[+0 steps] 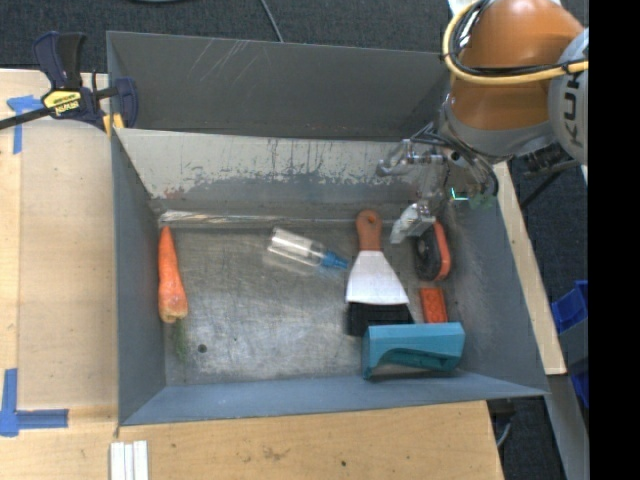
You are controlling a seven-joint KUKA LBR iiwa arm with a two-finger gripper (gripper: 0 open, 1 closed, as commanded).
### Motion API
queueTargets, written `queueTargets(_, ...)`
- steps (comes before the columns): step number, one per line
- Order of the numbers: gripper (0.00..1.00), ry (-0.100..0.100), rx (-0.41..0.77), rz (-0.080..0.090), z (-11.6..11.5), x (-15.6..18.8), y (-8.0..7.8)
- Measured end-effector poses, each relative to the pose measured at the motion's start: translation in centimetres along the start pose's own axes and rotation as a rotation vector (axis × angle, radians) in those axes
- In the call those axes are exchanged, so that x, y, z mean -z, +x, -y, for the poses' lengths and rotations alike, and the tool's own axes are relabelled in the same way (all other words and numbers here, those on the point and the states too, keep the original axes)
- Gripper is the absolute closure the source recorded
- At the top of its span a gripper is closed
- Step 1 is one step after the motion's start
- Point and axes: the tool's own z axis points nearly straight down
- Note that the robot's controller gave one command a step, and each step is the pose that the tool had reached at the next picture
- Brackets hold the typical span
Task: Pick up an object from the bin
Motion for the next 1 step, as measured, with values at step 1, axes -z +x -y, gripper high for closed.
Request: queueTargets(1,0.0,0.001,0.001,0.009,-0.01,0.52,-0.13)
